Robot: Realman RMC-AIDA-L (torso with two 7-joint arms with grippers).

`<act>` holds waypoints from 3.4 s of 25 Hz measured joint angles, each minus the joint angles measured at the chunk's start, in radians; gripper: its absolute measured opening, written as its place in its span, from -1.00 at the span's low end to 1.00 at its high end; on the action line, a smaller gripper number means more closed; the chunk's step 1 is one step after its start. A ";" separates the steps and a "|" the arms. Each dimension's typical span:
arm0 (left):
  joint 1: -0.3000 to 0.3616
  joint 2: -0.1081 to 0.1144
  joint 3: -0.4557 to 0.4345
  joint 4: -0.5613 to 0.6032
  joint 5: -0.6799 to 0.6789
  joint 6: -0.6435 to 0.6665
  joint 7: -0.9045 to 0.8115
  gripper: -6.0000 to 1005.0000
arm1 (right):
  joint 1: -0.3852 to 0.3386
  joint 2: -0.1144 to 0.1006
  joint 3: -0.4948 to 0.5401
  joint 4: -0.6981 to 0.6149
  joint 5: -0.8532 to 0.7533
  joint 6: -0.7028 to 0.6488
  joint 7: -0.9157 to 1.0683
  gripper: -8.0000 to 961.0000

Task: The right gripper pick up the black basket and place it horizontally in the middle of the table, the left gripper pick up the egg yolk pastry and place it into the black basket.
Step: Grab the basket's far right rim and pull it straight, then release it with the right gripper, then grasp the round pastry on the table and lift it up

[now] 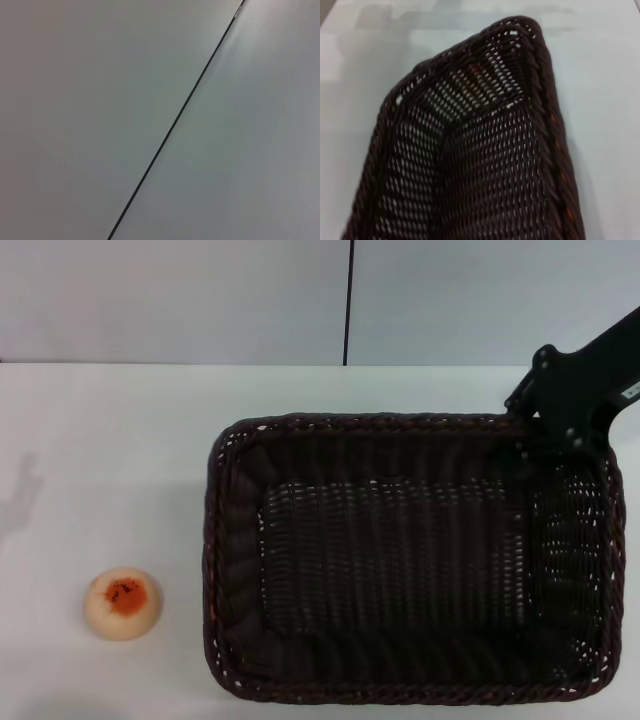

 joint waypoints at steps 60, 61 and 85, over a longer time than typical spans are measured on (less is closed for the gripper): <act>-0.008 0.020 0.433 0.384 0.000 -0.094 -0.016 0.59 | -0.609 0.151 0.701 0.615 1.206 0.321 -0.623 0.34; 0.005 0.022 0.484 0.405 0.000 -0.090 -0.020 0.59 | -0.612 0.151 0.720 0.629 1.207 0.323 -0.627 0.34; 0.082 0.010 0.742 0.422 0.108 -0.157 0.015 0.59 | -0.586 0.151 0.767 0.670 1.208 0.330 -0.631 0.34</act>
